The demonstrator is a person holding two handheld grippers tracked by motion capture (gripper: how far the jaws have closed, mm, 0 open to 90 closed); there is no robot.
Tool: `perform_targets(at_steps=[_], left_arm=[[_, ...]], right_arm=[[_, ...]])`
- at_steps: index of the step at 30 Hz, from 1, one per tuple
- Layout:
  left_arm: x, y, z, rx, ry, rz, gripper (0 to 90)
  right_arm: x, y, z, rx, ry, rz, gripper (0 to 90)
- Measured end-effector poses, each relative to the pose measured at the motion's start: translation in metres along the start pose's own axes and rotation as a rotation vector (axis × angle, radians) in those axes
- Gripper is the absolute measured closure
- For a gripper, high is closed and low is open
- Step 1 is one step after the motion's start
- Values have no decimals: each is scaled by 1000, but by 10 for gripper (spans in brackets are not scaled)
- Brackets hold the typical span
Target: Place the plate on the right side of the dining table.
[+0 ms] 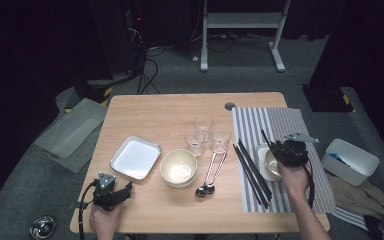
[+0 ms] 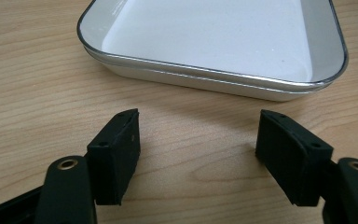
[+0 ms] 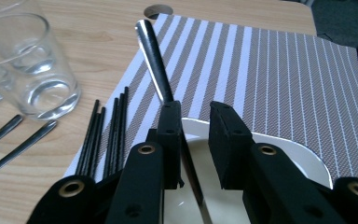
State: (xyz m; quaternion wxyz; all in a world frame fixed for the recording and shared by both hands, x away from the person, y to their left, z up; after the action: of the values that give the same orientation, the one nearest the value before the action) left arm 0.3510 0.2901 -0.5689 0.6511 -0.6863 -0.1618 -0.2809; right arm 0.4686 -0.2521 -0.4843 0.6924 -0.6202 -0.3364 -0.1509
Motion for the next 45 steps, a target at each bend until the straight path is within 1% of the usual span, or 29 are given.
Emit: perform_targets(at_steps=[8, 12, 17, 24, 25, 27, 31, 40, 45], left_arm=[[0, 0, 0, 1, 1, 0, 309], [0, 0, 0, 1, 1, 0, 308], [0, 0, 0, 1, 1, 0, 308], [0, 0, 0, 0, 1, 0, 308], [0, 0, 0, 0, 1, 0, 308], [0, 0, 0, 1, 1, 0, 308], [0, 0, 0, 0, 1, 0, 308], [0, 0, 0, 0, 1, 0, 308], [0, 0, 0, 1, 1, 0, 308]], right_arm=[[7, 10, -5, -24, 12, 28, 734], [10, 13, -6, -25, 15, 38, 727], [8, 16, -5, -7, 17, 52, 711], [8, 13, 2, 30, -19, 47, 701], [7, 12, 4, 38, -17, 49, 699], [7, 10, 8, 59, -30, 41, 695], [3, 8, 14, 80, -48, 35, 692], [-10, 4, 21, 116, -47, 29, 686], [-14, 0, 24, 120, -59, 24, 685]])
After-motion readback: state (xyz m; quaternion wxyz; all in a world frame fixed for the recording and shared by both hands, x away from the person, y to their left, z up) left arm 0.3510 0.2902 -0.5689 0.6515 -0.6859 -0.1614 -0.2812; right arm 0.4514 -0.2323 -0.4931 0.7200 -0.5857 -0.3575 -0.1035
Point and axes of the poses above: each handheld gripper's, and its own axes: y roughly forward along the jaws, x roughly out of its top, z roughly to its left, the point moved 6 cm from there along y, roughly forward along the jaws, and after that the axes turned 12 degrees about z, right-handed, at the moved point
